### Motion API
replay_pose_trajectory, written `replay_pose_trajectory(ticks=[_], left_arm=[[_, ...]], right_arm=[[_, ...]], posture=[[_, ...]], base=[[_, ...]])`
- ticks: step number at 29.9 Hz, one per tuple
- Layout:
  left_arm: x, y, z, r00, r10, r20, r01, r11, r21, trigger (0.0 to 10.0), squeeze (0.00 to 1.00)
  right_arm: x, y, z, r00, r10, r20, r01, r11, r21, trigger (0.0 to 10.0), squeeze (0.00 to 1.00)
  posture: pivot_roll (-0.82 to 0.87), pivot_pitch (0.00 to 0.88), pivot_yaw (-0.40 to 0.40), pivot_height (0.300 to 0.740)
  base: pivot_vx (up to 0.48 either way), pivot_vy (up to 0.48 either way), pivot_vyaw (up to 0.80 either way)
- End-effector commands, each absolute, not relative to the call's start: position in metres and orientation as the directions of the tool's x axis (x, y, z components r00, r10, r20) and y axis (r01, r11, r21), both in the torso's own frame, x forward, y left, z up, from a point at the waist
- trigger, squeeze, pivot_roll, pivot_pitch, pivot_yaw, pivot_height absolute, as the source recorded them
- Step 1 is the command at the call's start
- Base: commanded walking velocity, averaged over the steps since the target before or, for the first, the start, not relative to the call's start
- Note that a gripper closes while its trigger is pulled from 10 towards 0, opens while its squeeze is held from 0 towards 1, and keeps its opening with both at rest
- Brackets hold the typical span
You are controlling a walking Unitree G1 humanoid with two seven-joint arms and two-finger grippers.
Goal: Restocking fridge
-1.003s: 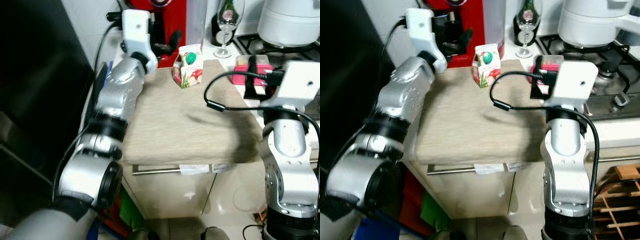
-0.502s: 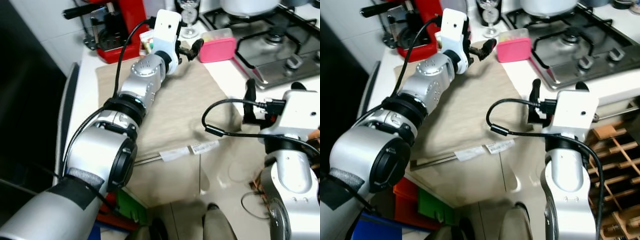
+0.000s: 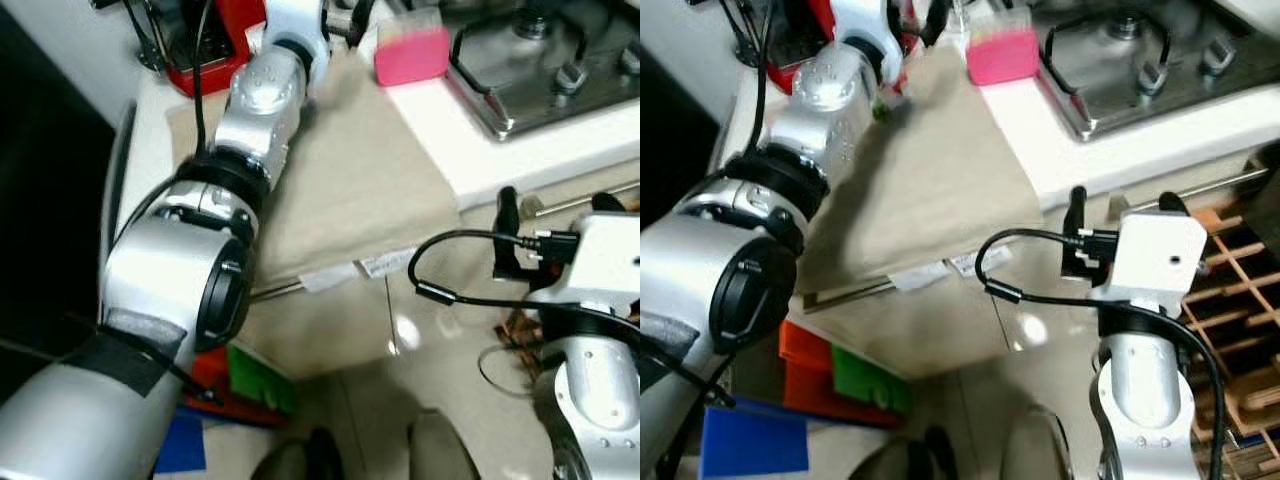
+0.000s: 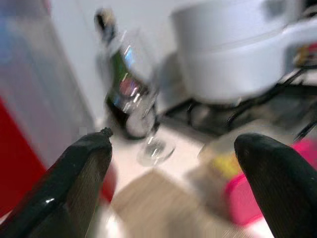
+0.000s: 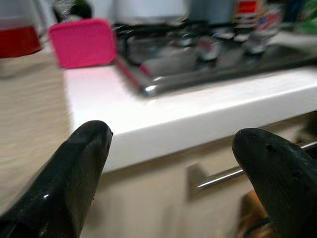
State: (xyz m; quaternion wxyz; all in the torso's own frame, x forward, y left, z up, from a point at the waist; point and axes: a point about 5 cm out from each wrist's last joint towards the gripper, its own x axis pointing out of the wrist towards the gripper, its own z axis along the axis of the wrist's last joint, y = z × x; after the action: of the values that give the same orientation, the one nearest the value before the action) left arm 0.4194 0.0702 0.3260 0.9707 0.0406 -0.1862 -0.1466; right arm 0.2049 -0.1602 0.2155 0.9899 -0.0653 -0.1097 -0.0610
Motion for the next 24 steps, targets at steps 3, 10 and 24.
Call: replay_pose_trajectory(ticks=[3, 10, 24], left_arm=[[0.425, 0.100, 0.314, 0.932, -0.175, 0.319, 0.137, 0.981, 0.137, 10.0, 0.00], [0.426, 0.115, 0.310, 0.942, -0.089, 0.323, 0.048, 0.990, 0.132, 10.0, 0.00], [0.428, 0.115, 0.286, 0.976, -0.094, 0.195, 0.084, 0.995, 0.061, 10.0, 0.00]], right_arm=[[0.205, -0.149, 0.208, 0.985, -0.008, 0.173, 0.025, 0.995, -0.097, 10.0, 0.00], [0.203, -0.147, 0.211, 0.985, 0.026, 0.173, -0.009, 0.995, -0.100, 10.0, 0.00], [0.192, -0.147, 0.210, 0.989, 0.012, 0.148, 0.005, 0.994, -0.113, 10.0, 0.00]], posture=[[-0.45, 0.247, 0.215, 0.735], [-0.48, 0.257, 0.204, 0.735], [-0.52, 0.292, 0.208, 0.735]], base=[[0.000, 0.000, 0.00], [0.000, 0.000, 0.00], [0.000, 0.000, 0.00]])
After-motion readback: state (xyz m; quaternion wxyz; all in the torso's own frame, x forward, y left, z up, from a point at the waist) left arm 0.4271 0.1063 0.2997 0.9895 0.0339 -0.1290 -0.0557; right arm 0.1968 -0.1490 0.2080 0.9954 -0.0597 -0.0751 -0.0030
